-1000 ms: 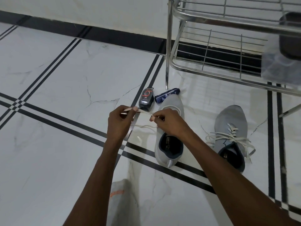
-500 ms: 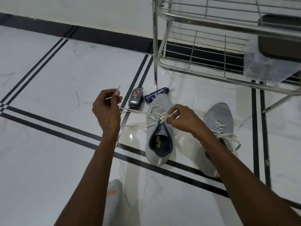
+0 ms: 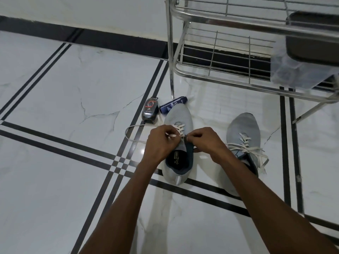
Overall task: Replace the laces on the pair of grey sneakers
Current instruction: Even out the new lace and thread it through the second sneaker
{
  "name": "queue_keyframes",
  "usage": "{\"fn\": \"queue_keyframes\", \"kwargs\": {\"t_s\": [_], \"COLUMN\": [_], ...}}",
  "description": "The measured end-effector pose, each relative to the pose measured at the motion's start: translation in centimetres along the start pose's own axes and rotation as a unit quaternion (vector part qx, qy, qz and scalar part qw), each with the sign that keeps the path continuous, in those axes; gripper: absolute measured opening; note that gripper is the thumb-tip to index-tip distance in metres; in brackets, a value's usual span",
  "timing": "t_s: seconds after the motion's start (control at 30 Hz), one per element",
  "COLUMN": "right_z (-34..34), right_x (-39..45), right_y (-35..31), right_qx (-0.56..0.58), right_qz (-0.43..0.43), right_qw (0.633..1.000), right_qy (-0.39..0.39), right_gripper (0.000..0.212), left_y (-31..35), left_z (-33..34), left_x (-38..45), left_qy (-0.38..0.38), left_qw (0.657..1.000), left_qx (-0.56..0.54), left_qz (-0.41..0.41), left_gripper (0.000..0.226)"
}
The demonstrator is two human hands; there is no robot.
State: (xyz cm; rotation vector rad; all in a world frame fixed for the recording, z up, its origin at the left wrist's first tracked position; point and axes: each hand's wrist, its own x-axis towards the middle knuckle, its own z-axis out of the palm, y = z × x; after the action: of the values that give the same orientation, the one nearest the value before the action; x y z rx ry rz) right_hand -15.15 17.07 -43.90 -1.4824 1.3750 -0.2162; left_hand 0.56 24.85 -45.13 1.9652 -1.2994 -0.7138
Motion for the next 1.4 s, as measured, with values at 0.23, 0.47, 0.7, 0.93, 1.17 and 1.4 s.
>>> {"fn": "queue_keyframes", "kwargs": {"t_s": [0.23, 0.47, 0.7, 0.93, 1.17, 1.4], "right_z": [-0.8, -0.9, -0.9, -1.0, -0.1, -4.0], "right_x": [0.6, 0.8, 0.9, 1.1, 1.2, 3.7], "right_y": [0.4, 0.9, 0.8, 0.9, 0.3, 3.9], "right_qx": [0.162, 0.202, 0.212, 0.211, 0.120, 0.036], "right_qz": [0.083, 0.112, 0.108, 0.086, 0.034, -0.067], "right_qw": [0.981, 0.969, 0.966, 0.969, 0.989, 0.941], "right_qy": [-0.071, -0.084, -0.104, -0.097, -0.078, 0.328], "right_gripper": [0.014, 0.013, 0.014, 0.020, 0.011, 0.013], "left_y": [0.7, 0.7, 0.6, 0.7, 2.7, 1.9], "left_z": [1.1, 1.7, 1.8, 2.2, 3.5, 3.9], "left_x": [-0.3, -0.7, -0.8, -1.4, -4.3, -4.2], "left_qy": [0.020, 0.028, 0.033, 0.066, 0.126, 0.105], "left_qw": [0.998, 0.996, 0.991, 0.995, 0.984, 0.977], "left_qx": [0.067, 0.089, 0.131, 0.076, 0.123, 0.173], "left_qz": [-0.006, -0.007, 0.006, -0.009, -0.038, -0.066], "left_gripper": [0.017, 0.021, 0.021, 0.027, 0.028, 0.043]}}
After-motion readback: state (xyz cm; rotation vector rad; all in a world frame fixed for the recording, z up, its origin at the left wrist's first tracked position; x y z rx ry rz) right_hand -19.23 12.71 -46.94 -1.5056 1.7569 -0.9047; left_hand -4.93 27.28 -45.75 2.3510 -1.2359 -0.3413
